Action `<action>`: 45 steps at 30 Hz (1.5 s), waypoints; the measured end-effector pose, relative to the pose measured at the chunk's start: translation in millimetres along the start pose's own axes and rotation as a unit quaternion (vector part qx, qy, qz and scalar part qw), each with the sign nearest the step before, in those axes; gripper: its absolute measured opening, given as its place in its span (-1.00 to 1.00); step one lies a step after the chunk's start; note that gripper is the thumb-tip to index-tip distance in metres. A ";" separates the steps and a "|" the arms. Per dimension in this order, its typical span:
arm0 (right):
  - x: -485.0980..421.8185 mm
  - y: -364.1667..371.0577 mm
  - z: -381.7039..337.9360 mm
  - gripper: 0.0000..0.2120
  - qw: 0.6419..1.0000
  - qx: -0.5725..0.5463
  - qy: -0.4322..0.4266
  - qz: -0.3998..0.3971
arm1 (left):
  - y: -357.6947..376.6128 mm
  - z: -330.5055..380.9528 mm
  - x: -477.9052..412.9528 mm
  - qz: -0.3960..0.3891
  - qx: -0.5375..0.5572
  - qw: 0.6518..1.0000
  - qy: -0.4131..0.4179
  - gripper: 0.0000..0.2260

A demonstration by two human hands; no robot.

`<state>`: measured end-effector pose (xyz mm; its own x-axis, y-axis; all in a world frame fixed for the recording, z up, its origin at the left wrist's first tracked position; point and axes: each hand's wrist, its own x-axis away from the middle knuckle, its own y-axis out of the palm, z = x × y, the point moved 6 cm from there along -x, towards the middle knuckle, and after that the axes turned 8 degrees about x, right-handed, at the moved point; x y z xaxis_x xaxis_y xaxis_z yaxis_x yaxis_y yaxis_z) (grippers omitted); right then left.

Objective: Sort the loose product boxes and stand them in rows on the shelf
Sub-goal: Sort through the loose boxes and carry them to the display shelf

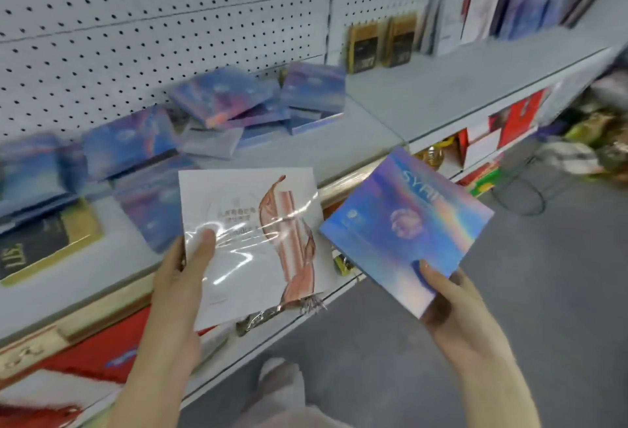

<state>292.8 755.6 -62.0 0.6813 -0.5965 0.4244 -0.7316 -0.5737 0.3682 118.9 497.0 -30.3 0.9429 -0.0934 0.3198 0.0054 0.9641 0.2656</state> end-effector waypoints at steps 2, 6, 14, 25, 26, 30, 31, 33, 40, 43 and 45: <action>-10.0 -29.3 -13.2 -0.39 1.000 0.019 0.001 0.022 | 36.0 -11.7 -8.1 -0.017 -0.018 1.000 -0.003 -0.90; -42.9 -78.7 -45.1 -0.45 0.997 0.040 -0.007 0.071 | 113.3 -36.9 -31.5 -0.047 -0.046 0.998 -0.025 -0.94; -159.6 -155.9 -141.5 -0.58 0.988 0.045 -0.020 0.144 | 297.4 -97.0 -107.7 -0.080 -0.050 0.990 -0.101 -0.93; -294.8 -233.6 -253.3 -0.77 0.982 0.002 -0.042 0.182 | 480.8 -117.5 -160.2 -0.110 -0.032 0.982 -0.150 -0.85; -305.2 -238.9 -256.6 -0.77 0.985 0.000 -0.035 0.172 | 492.2 -119.8 -162.0 -0.110 -0.030 0.982 -0.150 -0.81; -350.4 -264.7 -284.0 -0.69 0.990 0.007 -0.029 0.135 | 542.2 -129.7 -163.6 -0.111 -0.056 0.984 -0.128 -0.82; -363.0 -273.2 -294.1 -0.67 0.991 0.012 -0.030 0.129 | 555.9 -132.2 -162.4 -0.109 -0.062 0.985 -0.120 -0.85; -388.3 -291.7 -317.1 -0.64 0.992 0.028 -0.035 0.114 | 585.4 -137.2 -157.8 -0.100 -0.063 0.987 -0.110 -0.89; -476.8 -359.8 -429.4 -0.56 0.989 0.126 -0.075 0.024 | 704.8 -168.3 -141.9 -0.056 -0.051 0.995 -0.066 -0.90; -508.6 -380.4 -471.9 -0.58 0.981 0.168 -0.095 -0.004 | 752.1 -180.3 -134.8 -0.052 -0.041 0.996 -0.058 -0.87; -530.2 -390.8 -492.0 -0.59 0.979 0.177 -0.100 -0.025 | 777.9 -184.5 -134.8 -0.049 -0.031 0.997 -0.052 -0.85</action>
<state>205.8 1572.2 -24.0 0.7330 -0.6402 0.2299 -0.6671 -0.7425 0.0596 57.5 1305.4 -34.6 0.8971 -0.2110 0.3882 0.1202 0.9620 0.2452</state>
